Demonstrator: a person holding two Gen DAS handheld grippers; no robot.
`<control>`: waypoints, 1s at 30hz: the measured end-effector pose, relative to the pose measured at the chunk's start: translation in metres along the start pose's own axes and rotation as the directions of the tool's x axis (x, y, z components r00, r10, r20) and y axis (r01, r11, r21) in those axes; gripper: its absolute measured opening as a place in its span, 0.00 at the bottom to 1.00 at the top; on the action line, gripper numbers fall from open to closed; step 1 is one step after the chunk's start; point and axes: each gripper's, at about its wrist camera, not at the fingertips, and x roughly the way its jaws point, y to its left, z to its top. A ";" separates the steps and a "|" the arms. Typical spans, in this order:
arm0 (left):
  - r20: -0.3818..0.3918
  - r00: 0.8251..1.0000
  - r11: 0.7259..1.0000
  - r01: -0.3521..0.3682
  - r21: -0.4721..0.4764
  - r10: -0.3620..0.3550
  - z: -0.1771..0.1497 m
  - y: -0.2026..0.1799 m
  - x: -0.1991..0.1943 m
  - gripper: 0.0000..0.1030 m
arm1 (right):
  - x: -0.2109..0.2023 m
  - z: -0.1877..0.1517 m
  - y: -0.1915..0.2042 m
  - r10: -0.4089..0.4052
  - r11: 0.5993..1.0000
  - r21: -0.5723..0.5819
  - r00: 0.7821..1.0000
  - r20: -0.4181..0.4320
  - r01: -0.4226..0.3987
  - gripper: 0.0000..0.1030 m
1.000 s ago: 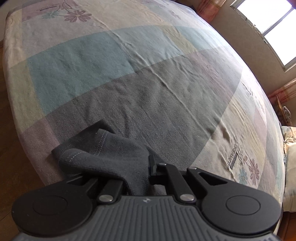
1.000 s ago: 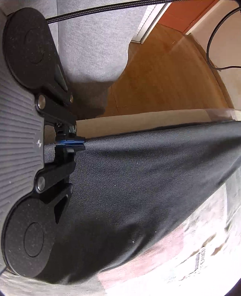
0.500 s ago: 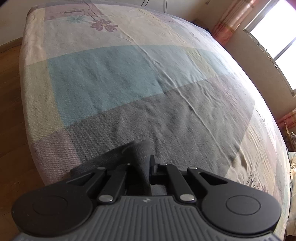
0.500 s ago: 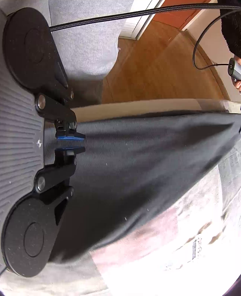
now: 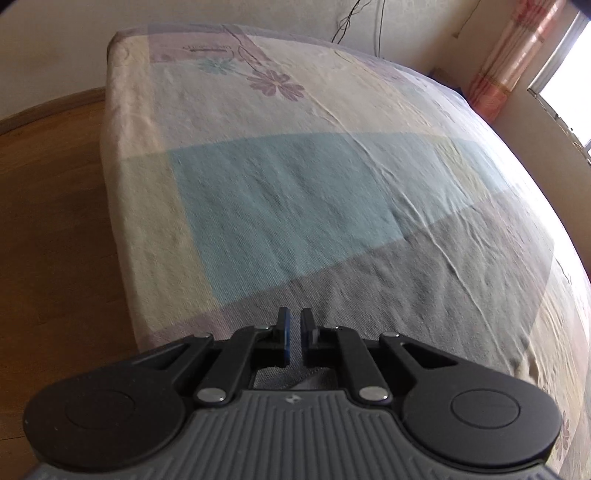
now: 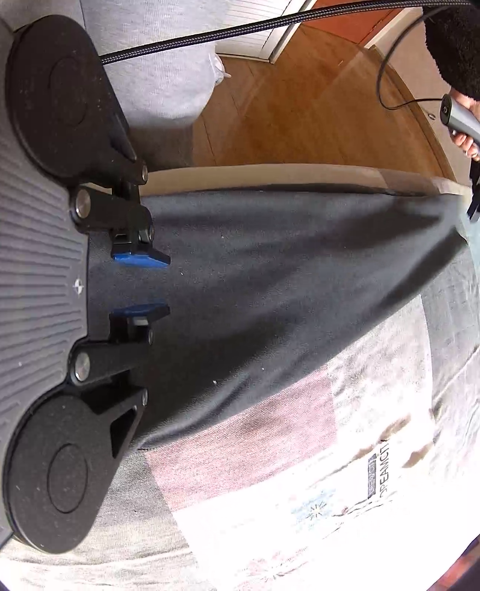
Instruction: Fold clothes
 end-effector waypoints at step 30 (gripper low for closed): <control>-0.180 0.974 0.990 0.140 -0.014 -0.140 -0.071 0.013 -0.036 0.44 | 0.094 0.184 0.118 0.029 0.982 -0.189 0.962 0.271 0.023 0.24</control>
